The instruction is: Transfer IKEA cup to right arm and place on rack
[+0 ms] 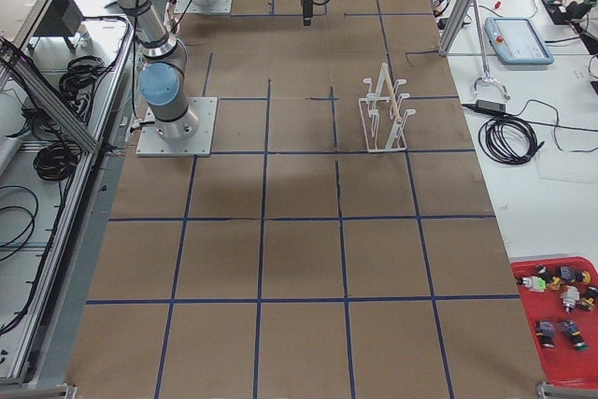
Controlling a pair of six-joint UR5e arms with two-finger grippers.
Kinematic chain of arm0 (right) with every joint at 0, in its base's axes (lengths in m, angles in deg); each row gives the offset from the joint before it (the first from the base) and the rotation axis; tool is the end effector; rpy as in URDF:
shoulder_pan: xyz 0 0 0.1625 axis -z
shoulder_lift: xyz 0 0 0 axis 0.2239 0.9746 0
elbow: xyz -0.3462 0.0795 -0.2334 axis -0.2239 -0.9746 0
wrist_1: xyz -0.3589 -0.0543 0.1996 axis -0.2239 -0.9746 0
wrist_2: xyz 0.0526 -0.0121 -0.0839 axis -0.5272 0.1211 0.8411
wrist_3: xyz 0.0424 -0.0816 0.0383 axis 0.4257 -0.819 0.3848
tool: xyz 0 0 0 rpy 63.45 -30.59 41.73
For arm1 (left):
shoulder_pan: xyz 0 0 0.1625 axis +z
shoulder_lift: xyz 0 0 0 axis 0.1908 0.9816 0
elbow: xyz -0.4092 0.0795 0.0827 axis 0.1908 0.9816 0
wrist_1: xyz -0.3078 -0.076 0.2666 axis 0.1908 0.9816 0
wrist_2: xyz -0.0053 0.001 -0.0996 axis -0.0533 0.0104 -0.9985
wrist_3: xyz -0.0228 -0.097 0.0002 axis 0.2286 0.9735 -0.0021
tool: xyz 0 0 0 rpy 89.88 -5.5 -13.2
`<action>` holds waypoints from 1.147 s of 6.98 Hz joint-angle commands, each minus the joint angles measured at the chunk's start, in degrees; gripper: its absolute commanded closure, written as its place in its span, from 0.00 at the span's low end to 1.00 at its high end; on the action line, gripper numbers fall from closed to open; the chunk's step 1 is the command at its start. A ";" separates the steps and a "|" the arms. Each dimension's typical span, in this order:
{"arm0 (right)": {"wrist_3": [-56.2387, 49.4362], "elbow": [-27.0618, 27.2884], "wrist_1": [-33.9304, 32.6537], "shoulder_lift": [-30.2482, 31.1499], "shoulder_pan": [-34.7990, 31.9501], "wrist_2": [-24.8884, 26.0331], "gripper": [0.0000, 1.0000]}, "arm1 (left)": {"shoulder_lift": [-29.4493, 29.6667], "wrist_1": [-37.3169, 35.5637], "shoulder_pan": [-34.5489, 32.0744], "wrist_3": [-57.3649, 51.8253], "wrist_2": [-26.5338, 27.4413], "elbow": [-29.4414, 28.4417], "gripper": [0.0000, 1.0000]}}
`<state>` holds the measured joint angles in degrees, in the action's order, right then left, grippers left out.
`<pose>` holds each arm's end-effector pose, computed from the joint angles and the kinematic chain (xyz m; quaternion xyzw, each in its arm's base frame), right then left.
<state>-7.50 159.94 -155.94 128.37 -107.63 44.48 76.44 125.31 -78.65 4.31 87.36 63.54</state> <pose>0.1706 -0.4448 0.4824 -0.0267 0.9995 -0.0140 0.0023 -0.1312 -0.4777 0.4711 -0.0345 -0.9993 0.0141 0.0031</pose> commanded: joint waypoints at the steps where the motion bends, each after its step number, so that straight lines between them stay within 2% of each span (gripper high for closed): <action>1: 0.03 -0.40 -0.04 -0.14 0.20 -0.09 0.00 | -0.04 -0.08 0.35 -0.44 0.51 0.74 0.00; 2: 0.03 -1.02 -0.04 -0.23 0.12 -0.09 0.00 | 0.23 -0.17 0.79 -4.10 0.42 0.40 0.00; 3: 0.03 -1.02 -0.04 -0.14 0.12 -0.18 0.00 | 0.23 -0.17 4.27 -5.87 0.16 1.09 0.00; 5: 0.03 -0.94 0.05 -0.05 0.12 -0.18 0.00 | 1.10 -0.17 14.02 -16.99 -0.28 1.45 0.00; 8: 0.03 -0.85 0.05 -0.14 0.12 -0.09 0.00 | 1.54 -0.25 20.73 -19.95 -0.11 2.76 0.00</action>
<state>-7.47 159.02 -155.90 128.27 -107.51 44.52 77.80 125.30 -60.14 -14.84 87.16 65.56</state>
